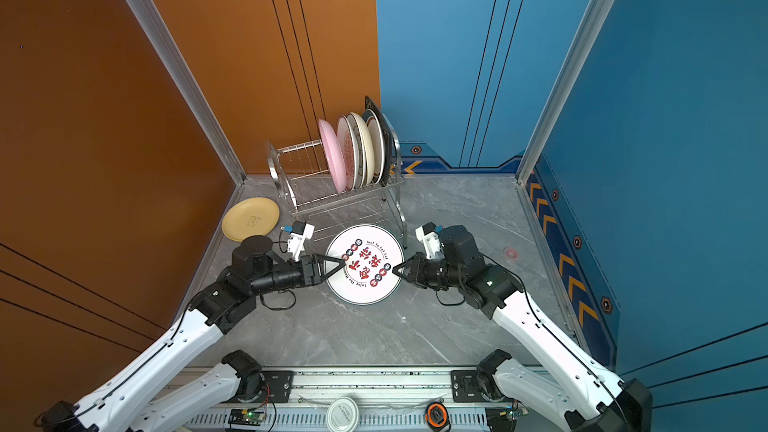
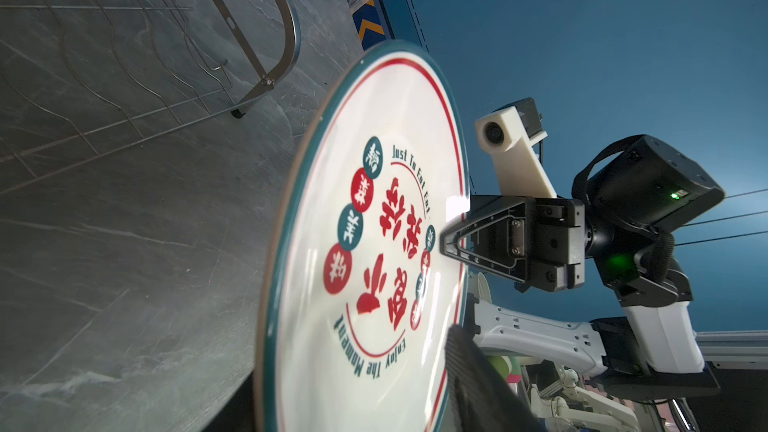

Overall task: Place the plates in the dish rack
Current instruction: 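Slide the white red-lettered plate toward the left gripper with the right gripper, then grip the white plate's rim with the left gripper while the right gripper holds it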

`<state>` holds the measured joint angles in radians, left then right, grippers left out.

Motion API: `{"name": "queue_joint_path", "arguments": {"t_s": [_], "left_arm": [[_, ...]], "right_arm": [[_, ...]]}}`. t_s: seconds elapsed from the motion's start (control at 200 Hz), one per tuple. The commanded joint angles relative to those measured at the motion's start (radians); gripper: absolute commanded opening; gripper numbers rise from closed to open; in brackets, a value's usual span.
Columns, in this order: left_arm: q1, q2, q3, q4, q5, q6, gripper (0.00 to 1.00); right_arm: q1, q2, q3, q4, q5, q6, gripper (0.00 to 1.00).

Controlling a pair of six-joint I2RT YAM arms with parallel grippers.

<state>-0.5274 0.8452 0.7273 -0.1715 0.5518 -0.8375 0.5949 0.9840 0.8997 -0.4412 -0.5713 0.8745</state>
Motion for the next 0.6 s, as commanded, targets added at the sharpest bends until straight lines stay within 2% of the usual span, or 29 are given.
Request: {"name": "queue_joint_path", "arguments": {"t_s": [0.0, 0.245, 0.345, 0.591], "left_arm": [[0.007, -0.023, -0.021, 0.064, 0.044, -0.021, 0.45], [0.026, -0.056, -0.046, 0.089, 0.061, -0.066, 0.13], [0.036, -0.064, -0.058, 0.111, 0.079, -0.087, 0.00], [0.056, -0.072, -0.081, 0.188, 0.134, -0.148, 0.00]], "right_arm": [[0.028, 0.023, 0.053, 0.060, -0.021, -0.048, 0.00], [0.036, 0.057, 0.073, 0.087, -0.065, -0.078, 0.00], [0.034, 0.063, 0.068, 0.145, -0.111, -0.078, 0.05], [0.025, 0.101, 0.066, 0.270, -0.208, -0.078, 0.34]]}}
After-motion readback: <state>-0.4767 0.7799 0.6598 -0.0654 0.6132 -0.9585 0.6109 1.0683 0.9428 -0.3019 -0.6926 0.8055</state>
